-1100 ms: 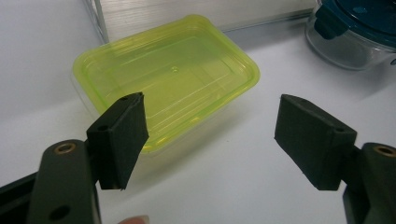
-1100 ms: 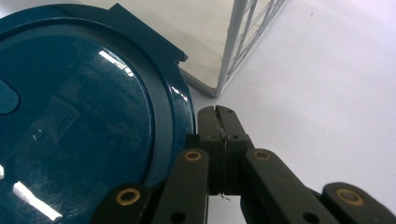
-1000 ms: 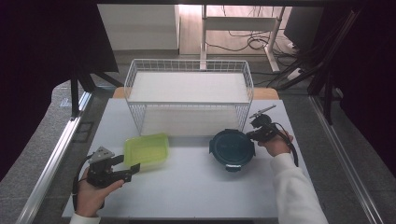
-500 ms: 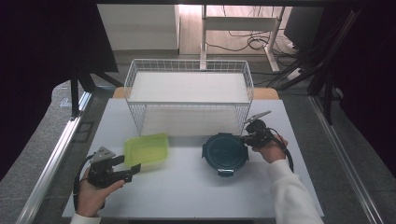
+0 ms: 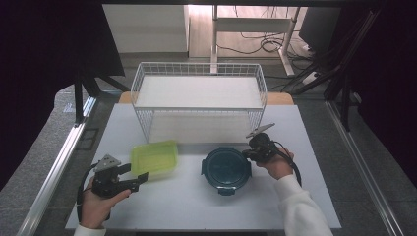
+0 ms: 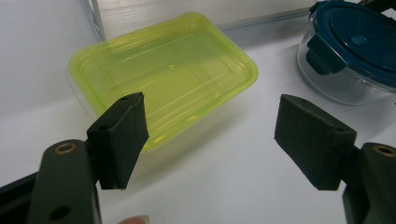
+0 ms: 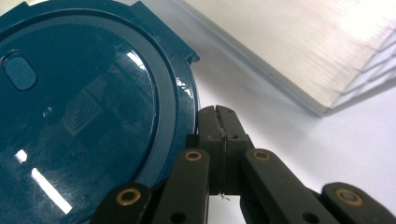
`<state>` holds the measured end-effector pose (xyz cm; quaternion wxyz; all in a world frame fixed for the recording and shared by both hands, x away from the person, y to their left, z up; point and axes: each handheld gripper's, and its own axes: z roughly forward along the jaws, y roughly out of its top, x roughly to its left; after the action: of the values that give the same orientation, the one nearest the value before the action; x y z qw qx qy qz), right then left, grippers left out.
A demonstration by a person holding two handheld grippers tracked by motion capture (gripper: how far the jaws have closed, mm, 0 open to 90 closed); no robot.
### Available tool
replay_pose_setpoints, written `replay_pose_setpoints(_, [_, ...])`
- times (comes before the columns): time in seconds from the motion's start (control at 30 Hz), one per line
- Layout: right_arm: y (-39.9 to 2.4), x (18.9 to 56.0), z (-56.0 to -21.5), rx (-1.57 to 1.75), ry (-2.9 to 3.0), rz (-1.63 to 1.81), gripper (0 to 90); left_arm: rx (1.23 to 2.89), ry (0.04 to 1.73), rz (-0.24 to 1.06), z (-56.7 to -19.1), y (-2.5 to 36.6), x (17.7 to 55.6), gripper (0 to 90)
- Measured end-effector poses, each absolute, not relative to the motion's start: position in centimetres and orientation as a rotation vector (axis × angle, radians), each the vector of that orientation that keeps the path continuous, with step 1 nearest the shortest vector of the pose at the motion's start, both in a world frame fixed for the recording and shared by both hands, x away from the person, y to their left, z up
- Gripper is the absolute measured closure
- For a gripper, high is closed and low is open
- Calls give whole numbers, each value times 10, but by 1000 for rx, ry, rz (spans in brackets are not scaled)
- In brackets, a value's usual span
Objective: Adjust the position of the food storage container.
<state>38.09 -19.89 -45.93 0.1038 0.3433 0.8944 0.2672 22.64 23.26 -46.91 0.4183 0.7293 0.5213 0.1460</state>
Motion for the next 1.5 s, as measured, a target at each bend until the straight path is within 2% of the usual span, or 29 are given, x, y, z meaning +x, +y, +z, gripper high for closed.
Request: replay_pose_setpoints(1.5, [-142,345,-462,809,2789,794,896,1832,1320,358,-471,229,227,254])
